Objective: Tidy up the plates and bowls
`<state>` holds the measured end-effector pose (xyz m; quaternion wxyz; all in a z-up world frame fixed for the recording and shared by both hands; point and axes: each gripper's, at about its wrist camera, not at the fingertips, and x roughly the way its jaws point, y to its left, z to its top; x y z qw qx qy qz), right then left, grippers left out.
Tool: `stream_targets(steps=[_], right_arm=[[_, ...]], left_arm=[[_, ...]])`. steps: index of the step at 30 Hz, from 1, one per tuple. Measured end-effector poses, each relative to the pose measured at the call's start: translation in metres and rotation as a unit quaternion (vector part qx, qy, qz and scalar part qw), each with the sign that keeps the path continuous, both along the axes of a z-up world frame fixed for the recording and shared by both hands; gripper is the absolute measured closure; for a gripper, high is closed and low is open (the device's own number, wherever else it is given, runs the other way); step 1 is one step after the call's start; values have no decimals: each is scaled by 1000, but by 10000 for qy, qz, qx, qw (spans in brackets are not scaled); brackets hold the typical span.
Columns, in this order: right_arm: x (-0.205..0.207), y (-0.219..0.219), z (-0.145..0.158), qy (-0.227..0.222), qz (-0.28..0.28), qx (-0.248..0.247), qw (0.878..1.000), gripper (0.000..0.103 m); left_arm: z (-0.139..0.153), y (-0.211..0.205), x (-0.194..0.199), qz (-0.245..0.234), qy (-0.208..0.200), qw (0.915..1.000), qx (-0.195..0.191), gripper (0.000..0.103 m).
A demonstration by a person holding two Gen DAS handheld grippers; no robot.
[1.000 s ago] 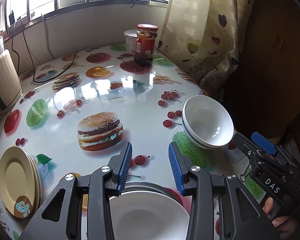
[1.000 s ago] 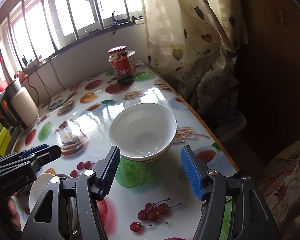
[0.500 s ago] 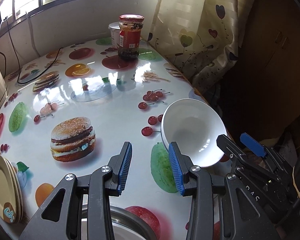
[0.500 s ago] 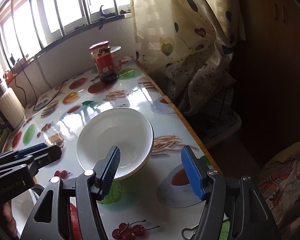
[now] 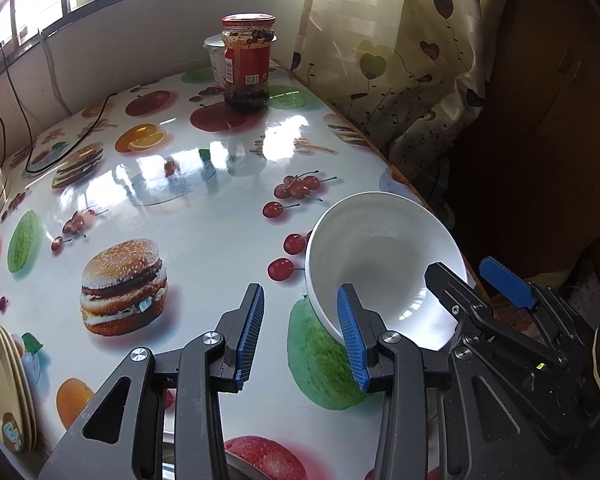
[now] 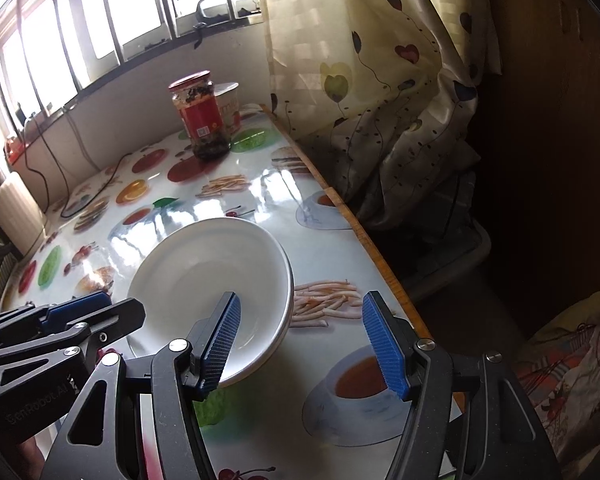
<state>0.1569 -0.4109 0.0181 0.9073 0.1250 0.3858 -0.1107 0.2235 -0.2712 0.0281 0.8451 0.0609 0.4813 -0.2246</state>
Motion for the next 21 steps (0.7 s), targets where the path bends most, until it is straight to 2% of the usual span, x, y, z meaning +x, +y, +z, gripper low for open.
stream_targets(steps=[5,10,15,17,21], right_arm=[[3,-3,-3,-4,-5,6,10000,40],[5,-3,-4,14,8,13,10000,47],[7,-5,-5,11,2,36,10000,59],[7,-6,-6,17,5,47,10000,61],[7,-5,-7,-10,31,74,10000,65]], left_arm=[[-2,-7,-2,-83,-53,9999,102,64],[-2,-9,-2,-22,-103,9999,117,64],[-3,-11,-2,-46,-124,9997,197,74],[-4,-12,-2,-66,-108,9997,210,80],[-5,-15,-3,-119,-98,9997,194,85]])
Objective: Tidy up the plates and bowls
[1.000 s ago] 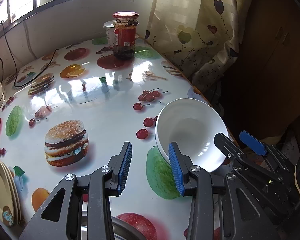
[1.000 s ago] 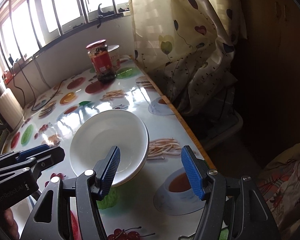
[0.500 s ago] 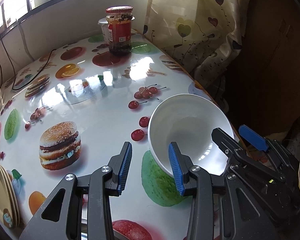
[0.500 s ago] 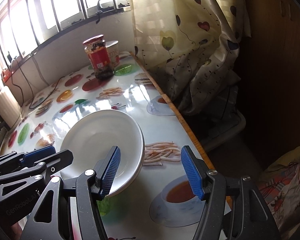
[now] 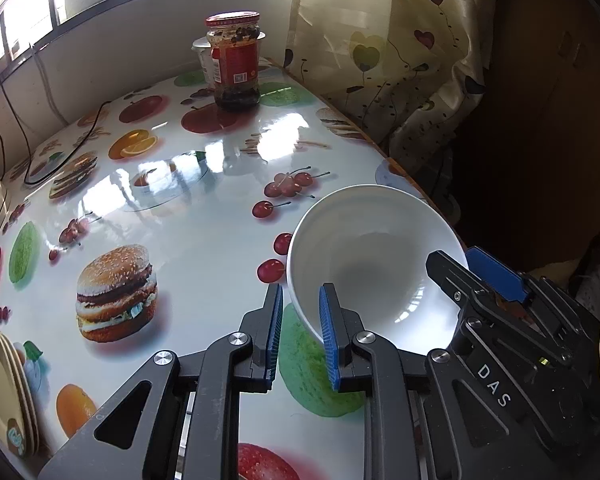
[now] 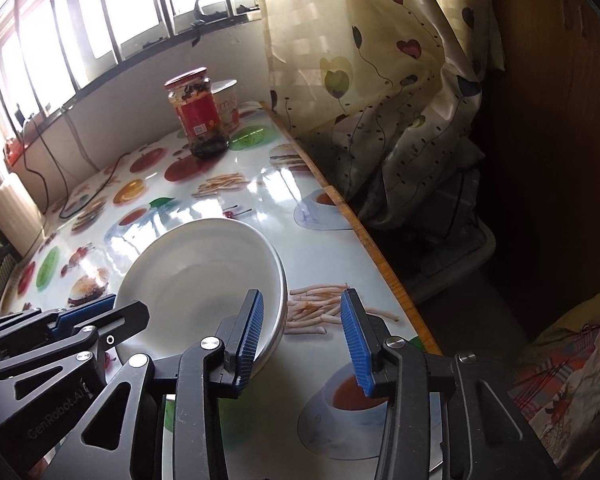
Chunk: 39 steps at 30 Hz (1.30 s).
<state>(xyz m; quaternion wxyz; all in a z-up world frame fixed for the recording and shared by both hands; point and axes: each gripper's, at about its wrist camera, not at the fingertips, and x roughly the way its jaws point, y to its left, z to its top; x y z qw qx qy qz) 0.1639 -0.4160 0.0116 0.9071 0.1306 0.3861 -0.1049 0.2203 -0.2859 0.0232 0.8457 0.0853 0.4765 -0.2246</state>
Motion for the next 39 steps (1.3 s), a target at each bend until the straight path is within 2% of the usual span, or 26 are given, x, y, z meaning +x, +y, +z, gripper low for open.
stream_targets(steps=[16,39], right_arm=[[3,12,1,-51,200,-120,9997,88],[1,14,4,-92,175,-134,9997,89]], left_arm=[[0,4,3,48,48,9999,-150,89],[4,11,0,75,53,9995,-286,89]])
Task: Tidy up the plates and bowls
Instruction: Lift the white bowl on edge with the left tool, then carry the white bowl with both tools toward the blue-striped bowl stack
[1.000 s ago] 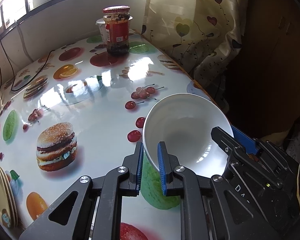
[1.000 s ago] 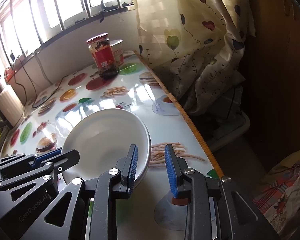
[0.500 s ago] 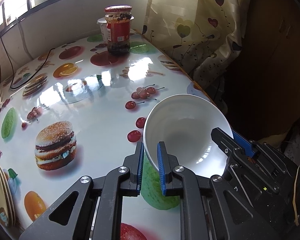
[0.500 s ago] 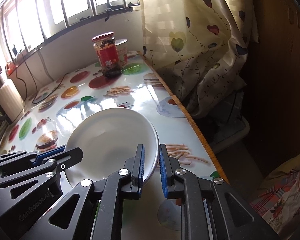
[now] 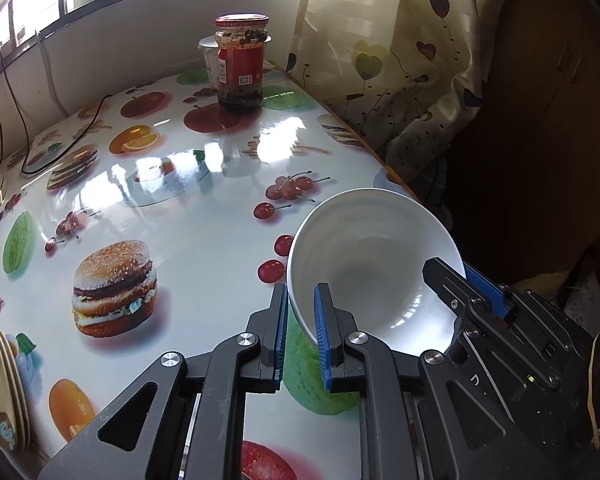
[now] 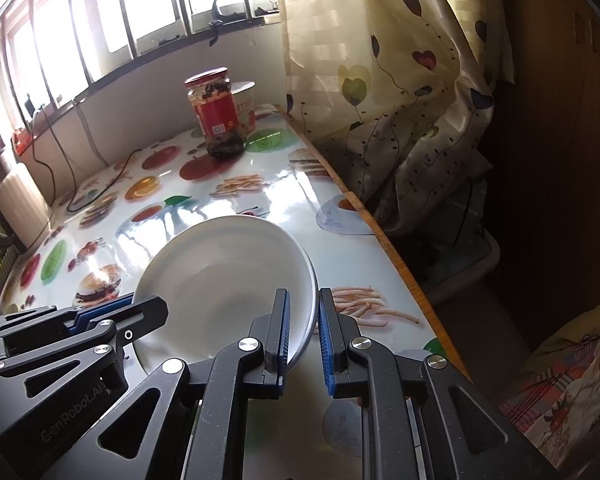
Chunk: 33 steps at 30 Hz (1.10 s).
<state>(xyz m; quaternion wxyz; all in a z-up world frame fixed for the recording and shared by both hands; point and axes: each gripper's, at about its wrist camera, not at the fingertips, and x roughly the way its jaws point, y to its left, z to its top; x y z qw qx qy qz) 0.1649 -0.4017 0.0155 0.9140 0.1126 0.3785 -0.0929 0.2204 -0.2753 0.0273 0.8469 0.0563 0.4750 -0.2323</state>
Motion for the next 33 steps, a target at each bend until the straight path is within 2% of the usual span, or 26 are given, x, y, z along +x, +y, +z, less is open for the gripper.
stream_targets(steps=[16,33], right_arm=[[-17,17,21,-136,-5,-47,9999,89],[-45,55,52,-380,137,-126,9991,89]], left_arm=[[26,24,-19,3,-247,9994,-225,89],[49,65,-45,140,-436,9980,-432,89]])
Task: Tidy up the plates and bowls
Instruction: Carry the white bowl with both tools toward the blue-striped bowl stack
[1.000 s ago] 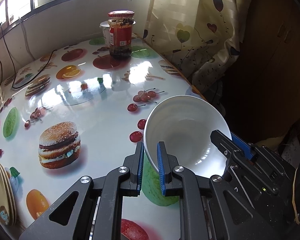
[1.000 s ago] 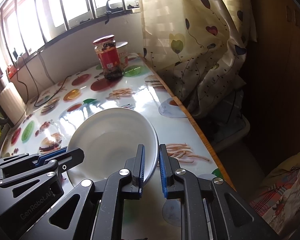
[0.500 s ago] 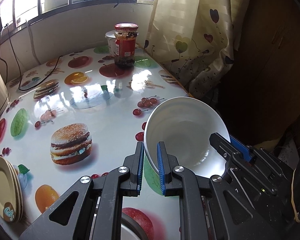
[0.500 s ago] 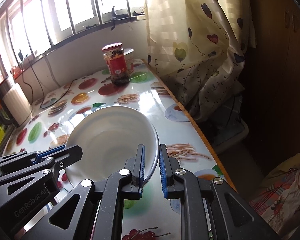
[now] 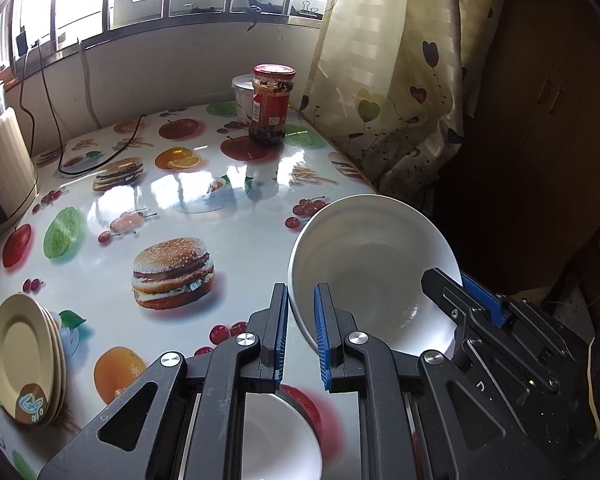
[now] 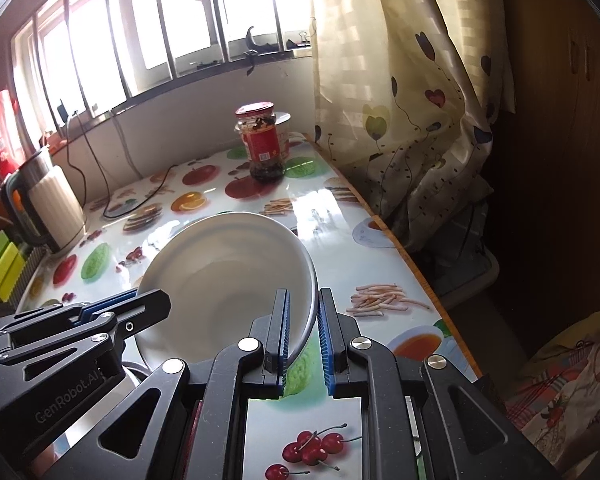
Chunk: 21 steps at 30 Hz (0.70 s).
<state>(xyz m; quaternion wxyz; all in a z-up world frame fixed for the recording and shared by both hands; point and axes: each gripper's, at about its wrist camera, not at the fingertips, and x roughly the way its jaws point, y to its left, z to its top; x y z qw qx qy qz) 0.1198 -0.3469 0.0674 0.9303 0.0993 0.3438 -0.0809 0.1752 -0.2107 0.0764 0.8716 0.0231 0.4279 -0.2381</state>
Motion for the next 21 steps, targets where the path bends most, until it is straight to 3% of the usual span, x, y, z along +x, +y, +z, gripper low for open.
stream_targets(steps=[21], right_arm=[[-36,54,25,-207,324,-125,9992,89]], left_arm=[[20,67,-37,345,-132,9984,-419,89]])
